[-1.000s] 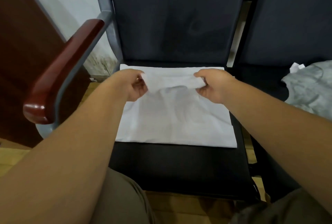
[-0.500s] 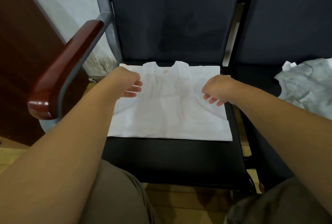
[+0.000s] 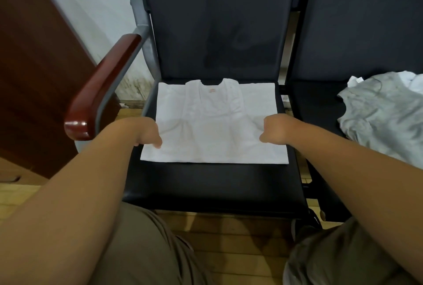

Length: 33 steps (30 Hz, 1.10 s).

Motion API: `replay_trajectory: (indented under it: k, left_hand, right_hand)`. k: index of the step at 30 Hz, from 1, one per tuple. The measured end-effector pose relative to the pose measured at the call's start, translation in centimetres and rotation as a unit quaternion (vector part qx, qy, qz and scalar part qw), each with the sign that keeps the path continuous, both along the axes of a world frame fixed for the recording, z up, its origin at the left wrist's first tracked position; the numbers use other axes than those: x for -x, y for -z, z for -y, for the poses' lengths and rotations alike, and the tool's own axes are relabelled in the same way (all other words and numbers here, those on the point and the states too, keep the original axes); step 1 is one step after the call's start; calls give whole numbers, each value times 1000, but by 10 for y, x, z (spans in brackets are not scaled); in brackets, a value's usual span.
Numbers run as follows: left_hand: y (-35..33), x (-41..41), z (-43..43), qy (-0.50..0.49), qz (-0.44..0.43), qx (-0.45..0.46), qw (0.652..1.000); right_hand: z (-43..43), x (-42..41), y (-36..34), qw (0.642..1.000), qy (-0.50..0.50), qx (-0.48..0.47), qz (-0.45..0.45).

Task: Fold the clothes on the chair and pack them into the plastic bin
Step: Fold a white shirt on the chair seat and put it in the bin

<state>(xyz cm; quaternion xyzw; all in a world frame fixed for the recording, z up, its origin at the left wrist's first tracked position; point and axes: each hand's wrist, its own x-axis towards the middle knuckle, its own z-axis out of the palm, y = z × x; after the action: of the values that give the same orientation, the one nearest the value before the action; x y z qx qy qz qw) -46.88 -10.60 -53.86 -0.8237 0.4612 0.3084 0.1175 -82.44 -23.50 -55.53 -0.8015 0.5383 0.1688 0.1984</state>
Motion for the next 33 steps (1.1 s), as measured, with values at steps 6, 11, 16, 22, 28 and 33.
replay_trajectory:
  k: [6,11,16,22,28,33]
  left_hand:
    - [-4,5,2,-80,-68,52,993]
    - [3,-2,1,-112,35,68,991]
    - [-1,6,13,-26,164,74,983]
    - [-2,38,8,98,-64,50,992]
    - [8,57,7,111,-38,19,993]
    - [3,58,-3,86,-105,-44,990]
  right_hand:
    - [2,8,-10,1000,19,15,8]
    - [-1,6,-3,995,15,92,-19]
    - [-8,-10,-4,992,-26,125,4]
    - [-31,-23,8,997,-66,22,40]
    - [-39,-19,13,998,-62,-23,20]
    - [-43,-9,1,991,-51,-117,-34]
